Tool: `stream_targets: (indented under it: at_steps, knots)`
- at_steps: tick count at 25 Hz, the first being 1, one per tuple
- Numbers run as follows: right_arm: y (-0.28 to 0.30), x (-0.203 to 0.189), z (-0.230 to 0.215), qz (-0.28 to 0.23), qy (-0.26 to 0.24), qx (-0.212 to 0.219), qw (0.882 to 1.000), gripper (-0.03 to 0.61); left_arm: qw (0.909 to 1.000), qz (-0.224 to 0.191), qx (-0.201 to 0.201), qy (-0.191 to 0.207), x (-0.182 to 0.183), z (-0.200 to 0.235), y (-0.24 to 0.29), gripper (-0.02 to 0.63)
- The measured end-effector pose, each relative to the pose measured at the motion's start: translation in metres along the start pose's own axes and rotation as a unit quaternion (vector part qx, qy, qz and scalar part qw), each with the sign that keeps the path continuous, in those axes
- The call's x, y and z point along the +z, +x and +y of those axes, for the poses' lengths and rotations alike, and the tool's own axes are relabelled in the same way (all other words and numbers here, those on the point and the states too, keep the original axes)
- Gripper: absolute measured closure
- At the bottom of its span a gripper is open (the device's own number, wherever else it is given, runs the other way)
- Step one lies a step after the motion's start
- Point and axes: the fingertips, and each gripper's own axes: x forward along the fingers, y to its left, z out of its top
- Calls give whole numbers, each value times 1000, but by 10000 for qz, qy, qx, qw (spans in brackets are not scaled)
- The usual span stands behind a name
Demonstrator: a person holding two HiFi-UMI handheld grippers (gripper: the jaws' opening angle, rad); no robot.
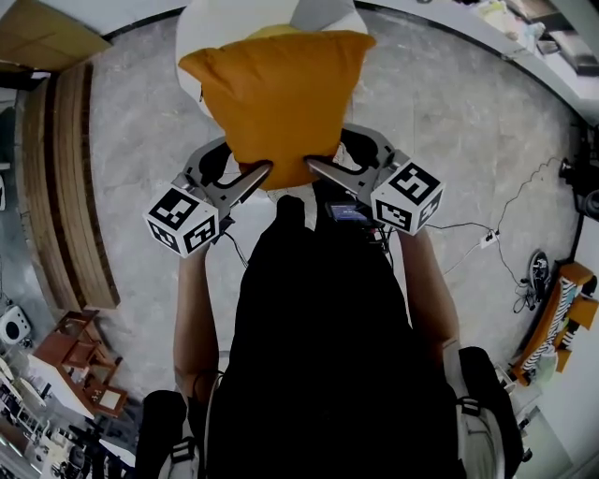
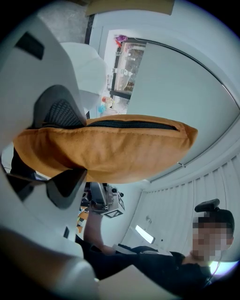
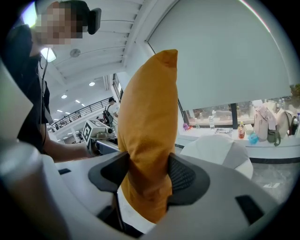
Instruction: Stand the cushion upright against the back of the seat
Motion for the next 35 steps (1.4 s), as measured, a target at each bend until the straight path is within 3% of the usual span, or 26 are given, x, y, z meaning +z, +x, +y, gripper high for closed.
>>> stream_targets:
  at_steps: [10,20,28,35]
  knots:
    - [-39,25,-72,15,-128,169,9998,301,9993,144,245,226,40,-5,74,330]
    - [-75,63,-159,18,-446,496,9978,304,9963,111,805,277,89,-2,158,327]
    - [-78,57,-185,387,-461,975,9934,311,9929,315,1141,83,87,1,182,319]
    - [-53,45,-194,680,-289,1090,9913,310,9906,427,1299,-79,73,24,180,318]
